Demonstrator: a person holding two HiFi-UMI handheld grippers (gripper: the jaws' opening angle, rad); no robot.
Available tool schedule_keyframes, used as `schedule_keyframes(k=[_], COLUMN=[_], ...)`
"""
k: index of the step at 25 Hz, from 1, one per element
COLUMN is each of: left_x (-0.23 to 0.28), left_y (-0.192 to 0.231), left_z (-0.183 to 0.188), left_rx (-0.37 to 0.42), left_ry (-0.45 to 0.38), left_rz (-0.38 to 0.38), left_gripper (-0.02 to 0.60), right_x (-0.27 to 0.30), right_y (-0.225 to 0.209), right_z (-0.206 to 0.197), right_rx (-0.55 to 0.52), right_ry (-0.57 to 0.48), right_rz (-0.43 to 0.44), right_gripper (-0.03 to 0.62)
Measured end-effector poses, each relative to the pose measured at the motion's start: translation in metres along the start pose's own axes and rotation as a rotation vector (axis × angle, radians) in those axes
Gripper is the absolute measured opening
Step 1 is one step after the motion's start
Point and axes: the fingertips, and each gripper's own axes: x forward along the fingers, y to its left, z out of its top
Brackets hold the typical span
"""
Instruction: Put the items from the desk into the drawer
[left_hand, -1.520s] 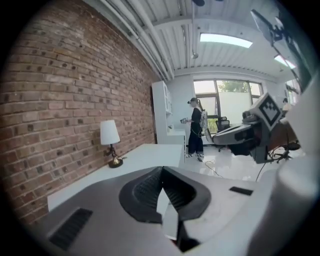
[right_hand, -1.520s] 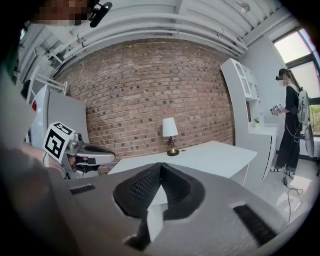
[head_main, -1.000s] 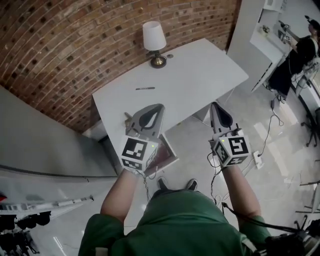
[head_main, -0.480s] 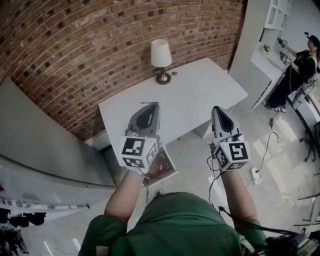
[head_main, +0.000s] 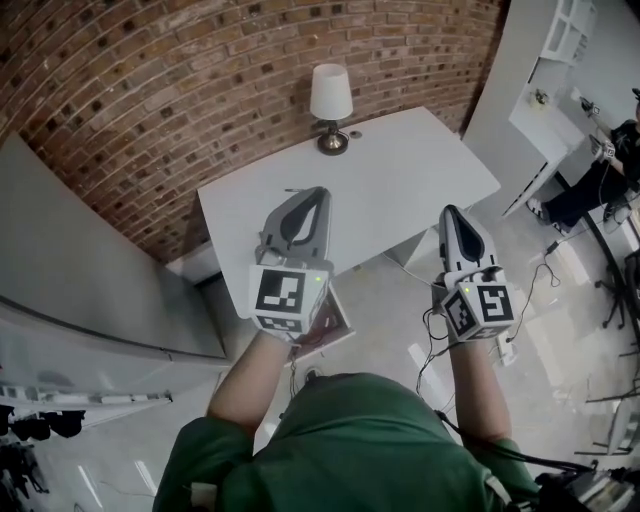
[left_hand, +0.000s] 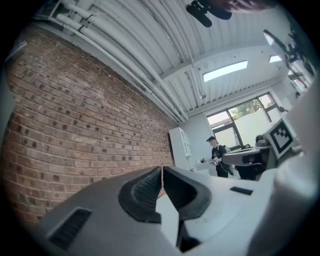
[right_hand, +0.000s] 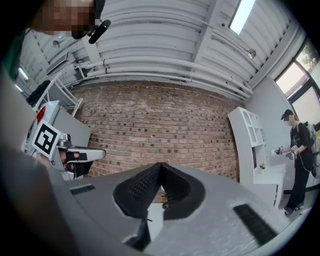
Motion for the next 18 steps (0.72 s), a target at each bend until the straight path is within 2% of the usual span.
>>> schedule_keyframes(k=[9, 18], left_x=[-0.003, -0.003], left_y=[0.006, 0.000], left_z=[-0.012, -0.011], left_rx=[-0.043, -0.036], left_ry=[0.022, 0.028], left_rz=[-0.012, -0.040], left_gripper=[0.011, 0.011], right_x=[0.003, 0.003], right_y=[0.011, 0.016], right_z=[-0.009, -0.005], right_rx=[-0.023, -0.036], right_ry=[0.021, 0.022], right_rz=[0.002, 0.007], right_gripper=[0.002, 0.002])
